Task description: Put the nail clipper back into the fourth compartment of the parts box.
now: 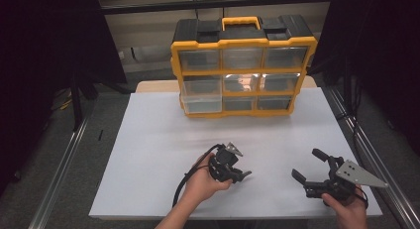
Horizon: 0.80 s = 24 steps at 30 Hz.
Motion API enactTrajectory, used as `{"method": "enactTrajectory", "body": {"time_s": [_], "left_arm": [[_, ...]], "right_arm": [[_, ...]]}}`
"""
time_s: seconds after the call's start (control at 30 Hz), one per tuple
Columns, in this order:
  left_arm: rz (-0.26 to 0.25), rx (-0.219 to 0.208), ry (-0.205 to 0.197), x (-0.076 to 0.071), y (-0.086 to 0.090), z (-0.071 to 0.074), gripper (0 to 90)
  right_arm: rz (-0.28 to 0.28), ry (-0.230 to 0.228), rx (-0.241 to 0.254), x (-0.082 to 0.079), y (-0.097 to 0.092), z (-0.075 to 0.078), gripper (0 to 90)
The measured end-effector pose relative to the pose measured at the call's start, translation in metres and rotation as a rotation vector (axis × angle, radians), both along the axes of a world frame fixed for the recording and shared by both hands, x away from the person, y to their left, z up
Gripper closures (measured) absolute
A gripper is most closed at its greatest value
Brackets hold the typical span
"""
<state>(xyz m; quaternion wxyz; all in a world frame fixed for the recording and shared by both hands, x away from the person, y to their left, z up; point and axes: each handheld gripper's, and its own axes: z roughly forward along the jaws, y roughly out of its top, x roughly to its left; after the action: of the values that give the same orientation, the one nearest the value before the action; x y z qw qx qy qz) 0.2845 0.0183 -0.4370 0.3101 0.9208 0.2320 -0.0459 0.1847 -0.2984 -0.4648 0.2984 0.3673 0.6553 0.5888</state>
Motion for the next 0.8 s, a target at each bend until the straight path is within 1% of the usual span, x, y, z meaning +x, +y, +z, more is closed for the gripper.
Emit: {"method": "enactTrajectory", "body": {"time_s": [0.03,0.1,0.13,0.23,0.27,0.33,0.4,0.43,0.53,0.6,0.63,0.8], "left_arm": [[0.011,-0.004,0.005,0.000,0.000,0.001,79.8],[0.009,-0.008,0.009,0.002,0.002,0.004,79.8],[0.003,-0.002,0.008,0.003,0.002,0.005,79.8],[0.012,-0.010,0.016,0.005,0.003,0.009,79.8],[0.014,-0.016,0.011,0.006,0.003,0.010,79.8],[0.016,-0.008,0.010,0.007,0.003,0.014,79.8],[0.015,-0.013,0.010,0.008,0.004,0.017,79.8],[0.020,-0.015,0.019,0.009,0.004,0.018,79.8],[0.021,-0.011,0.017,0.011,0.005,0.022,79.8],[0.020,-0.019,0.018,0.012,0.005,0.024,79.8],[0.017,-0.013,0.018,0.013,0.005,0.025,79.8],[0.019,-0.018,0.032,0.017,0.004,0.029,79.8]], "right_arm": [[-0.001,0.000,0.000,0.000,0.000,0.000,2.1],[-0.001,0.000,0.000,0.000,0.000,0.000,2.2],[0.000,0.001,0.000,0.000,0.000,0.000,2.2],[-0.001,0.002,0.001,0.000,0.000,0.000,2.2],[-0.001,0.002,0.001,0.000,0.000,0.000,2.2],[0.002,0.004,0.001,-0.001,-0.001,0.000,2.2],[0.003,0.003,0.001,-0.001,-0.001,0.001,2.1],[0.003,0.003,0.001,-0.001,-0.001,0.001,2.2],[0.005,0.002,0.000,-0.001,-0.001,0.001,2.1],[0.006,0.002,0.000,-0.001,-0.001,0.001,2.1],[0.006,0.001,-0.001,-0.001,-0.001,0.001,2.2],[0.005,0.003,0.001,-0.001,0.000,0.001,2.2]]}}
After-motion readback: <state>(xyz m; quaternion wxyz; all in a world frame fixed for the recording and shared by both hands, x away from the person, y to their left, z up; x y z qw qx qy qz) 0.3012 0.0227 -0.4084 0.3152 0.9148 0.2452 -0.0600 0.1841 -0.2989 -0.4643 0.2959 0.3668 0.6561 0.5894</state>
